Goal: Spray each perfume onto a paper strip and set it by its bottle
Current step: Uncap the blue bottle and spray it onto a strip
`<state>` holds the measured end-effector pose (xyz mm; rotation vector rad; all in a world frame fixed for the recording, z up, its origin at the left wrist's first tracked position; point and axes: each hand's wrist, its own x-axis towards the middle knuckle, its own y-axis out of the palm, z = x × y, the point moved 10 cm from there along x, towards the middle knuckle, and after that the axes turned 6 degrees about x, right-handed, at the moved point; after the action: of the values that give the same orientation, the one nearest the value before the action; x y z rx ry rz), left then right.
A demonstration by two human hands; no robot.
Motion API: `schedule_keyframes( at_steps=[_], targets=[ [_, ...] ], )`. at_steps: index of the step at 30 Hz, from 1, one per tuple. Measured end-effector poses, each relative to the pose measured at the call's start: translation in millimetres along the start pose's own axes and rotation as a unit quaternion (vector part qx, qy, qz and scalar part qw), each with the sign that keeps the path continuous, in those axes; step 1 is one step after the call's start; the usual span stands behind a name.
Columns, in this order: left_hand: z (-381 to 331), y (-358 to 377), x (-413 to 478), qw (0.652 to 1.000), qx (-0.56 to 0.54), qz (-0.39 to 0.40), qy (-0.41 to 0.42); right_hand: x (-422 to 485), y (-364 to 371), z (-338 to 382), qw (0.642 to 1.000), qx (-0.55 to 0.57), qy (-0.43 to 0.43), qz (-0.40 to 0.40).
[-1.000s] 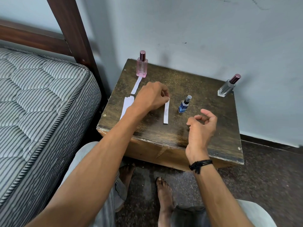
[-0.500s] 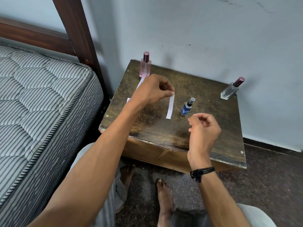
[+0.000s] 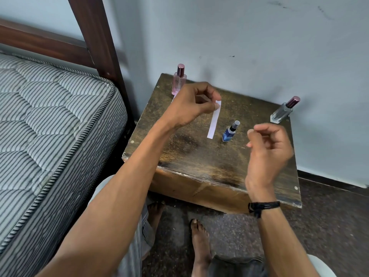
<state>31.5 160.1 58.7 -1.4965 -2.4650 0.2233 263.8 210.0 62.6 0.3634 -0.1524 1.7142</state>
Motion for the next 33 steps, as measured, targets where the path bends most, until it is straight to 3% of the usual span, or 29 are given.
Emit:
schedule_keyframes(
  at_steps=[5, 10, 13, 26, 33],
  targets=[
    [-6.5, -2.7, 0.0, 0.999, -0.030, -0.009, 0.025, 31.7, 13.2, 9.1, 0.994, -0.069, 0.035, 0.078],
    [-7.6, -0.4, 1.1, 0.998, -0.046, -0.009, 0.034, 57.1, 67.0, 15.6, 0.949, -0.202, 0.043, 0.239],
    [-8.4, 0.3, 2.1, 0.998, -0.046, -0.010, 0.042, 60.6, 89.5, 12.4, 0.925, -0.235, 0.052, 0.293],
    [-6.2, 4.2, 2.7, 0.999, -0.026, -0.002, 0.040, 64.4, 96.3, 9.8, 0.923, -0.241, 0.062, 0.293],
    [21.7, 10.1, 2.7, 0.996, 0.016, 0.074, -0.052, 84.1, 95.6, 29.1, 0.936, -0.216, 0.031, 0.275]
  ],
)
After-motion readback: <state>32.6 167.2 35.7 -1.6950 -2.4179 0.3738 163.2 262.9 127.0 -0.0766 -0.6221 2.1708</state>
